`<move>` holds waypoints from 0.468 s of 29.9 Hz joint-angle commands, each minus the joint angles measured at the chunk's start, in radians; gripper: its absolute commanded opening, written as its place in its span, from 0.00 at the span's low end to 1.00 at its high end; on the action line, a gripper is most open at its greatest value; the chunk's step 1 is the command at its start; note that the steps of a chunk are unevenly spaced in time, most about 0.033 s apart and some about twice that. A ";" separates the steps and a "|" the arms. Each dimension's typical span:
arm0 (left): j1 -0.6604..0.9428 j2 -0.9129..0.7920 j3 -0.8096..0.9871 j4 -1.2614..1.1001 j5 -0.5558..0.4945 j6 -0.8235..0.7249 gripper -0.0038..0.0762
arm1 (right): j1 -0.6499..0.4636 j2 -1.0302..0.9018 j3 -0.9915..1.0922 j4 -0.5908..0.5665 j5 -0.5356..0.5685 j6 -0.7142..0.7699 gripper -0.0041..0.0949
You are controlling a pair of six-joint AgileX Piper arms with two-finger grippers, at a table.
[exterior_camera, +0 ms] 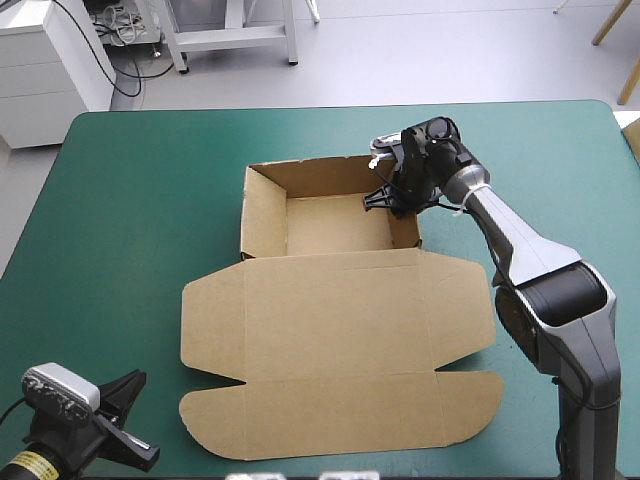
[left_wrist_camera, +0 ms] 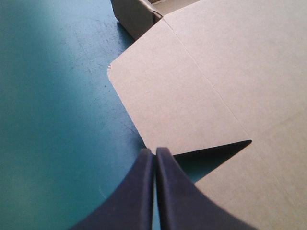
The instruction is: Fold the box
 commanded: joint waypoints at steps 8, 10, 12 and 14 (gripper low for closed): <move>-0.008 0.008 -0.021 -0.015 -0.083 -0.012 0.04 | -0.032 -0.060 -0.032 -0.030 -0.017 -0.045 0.02; -0.008 0.008 -0.021 -0.015 -0.083 -0.012 0.04 | -0.064 -0.061 -0.032 -0.030 -0.017 -0.059 0.02; -0.008 0.008 -0.021 -0.015 -0.083 -0.012 0.04 | -0.107 -0.061 -0.032 -0.030 -0.017 -0.066 0.02; -0.008 0.008 -0.021 -0.015 -0.083 -0.012 0.04 | -0.155 -0.061 -0.032 -0.030 -0.017 -0.086 0.02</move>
